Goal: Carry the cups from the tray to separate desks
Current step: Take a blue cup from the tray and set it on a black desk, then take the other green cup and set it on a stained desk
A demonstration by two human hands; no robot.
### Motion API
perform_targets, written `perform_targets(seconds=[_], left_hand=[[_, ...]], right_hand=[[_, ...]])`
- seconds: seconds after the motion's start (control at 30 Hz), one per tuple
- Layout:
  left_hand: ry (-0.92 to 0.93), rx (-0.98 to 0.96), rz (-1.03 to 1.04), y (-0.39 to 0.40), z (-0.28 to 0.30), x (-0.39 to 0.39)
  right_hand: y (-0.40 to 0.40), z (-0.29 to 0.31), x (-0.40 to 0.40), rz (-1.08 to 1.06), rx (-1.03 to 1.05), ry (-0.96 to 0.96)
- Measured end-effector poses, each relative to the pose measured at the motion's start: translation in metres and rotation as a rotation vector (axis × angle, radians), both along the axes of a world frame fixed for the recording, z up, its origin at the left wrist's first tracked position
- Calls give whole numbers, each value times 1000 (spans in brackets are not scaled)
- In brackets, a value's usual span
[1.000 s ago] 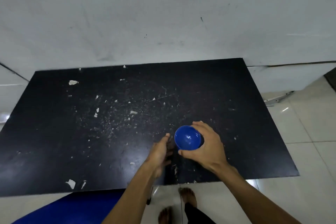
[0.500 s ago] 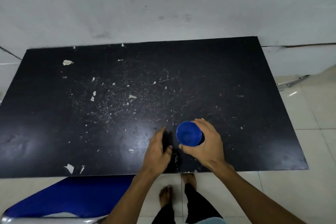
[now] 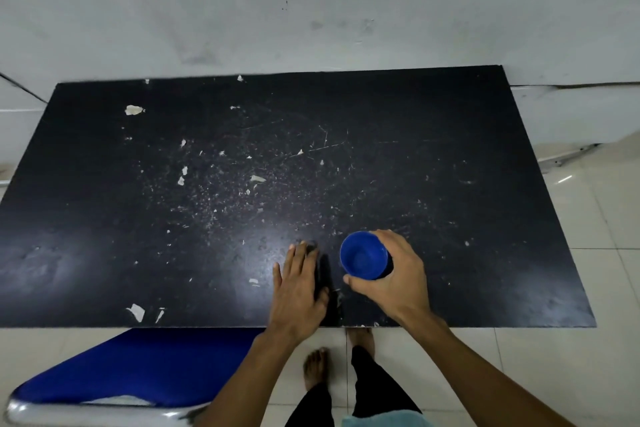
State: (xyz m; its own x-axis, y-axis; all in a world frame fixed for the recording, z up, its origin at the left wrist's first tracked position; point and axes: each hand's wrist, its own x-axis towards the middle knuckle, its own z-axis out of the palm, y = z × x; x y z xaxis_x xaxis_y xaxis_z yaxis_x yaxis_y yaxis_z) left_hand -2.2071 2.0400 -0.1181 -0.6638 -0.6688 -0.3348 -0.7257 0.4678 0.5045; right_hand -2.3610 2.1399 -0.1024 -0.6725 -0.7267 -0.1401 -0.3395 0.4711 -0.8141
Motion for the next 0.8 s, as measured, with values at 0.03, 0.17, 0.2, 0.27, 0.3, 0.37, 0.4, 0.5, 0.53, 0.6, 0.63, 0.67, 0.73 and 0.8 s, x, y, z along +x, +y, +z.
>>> perform_targets(seconds=[0.03, 0.17, 0.2, 0.27, 0.3, 0.37, 0.4, 0.5, 0.53, 0.6, 0.63, 0.67, 0.73, 0.8], left_hand=[[-10, 0, 3, 0, 0, 1], [-24, 6, 18, 0, 1, 2], [-27, -3, 15, 0, 1, 2], [-39, -40, -5, 0, 2, 2], [-45, -61, -17, 0, 3, 3], [-47, -83, -20, 1, 4, 3], [-45, -85, -14, 2, 5, 3], [-25, -77, 28, 3, 7, 3], [-6, -67, 57, 3, 9, 3], [46, -44, 139, 3, 13, 4], [71, -35, 185, 2, 15, 5], [97, -29, 234, 2, 18, 7], [140, -20, 325, 0, 24, 13], [176, -26, 383, -2, 31, 19]], right_hand=[[0, 0, -1, -1, -4, 0], [1, 0, 0, -2, -5, -3], [1, 0, 0, 0, 0, -6], [0, 0, 1, 11, 15, -8], [0, 1, 1, 18, 23, -7], [1, 1, 0, 38, 43, -7], [1, 1, -2, 54, 58, -6], [2, 3, -7, 114, 127, 2], [3, 5, -9, 126, 145, 11], [3, 13, -12, 140, 158, 42], [2, 19, -14, 151, 157, 61], [0, 25, -15, 174, 149, 80], [-6, 39, -18, 242, 132, 124], [-16, 53, -21, 304, 116, 168]])
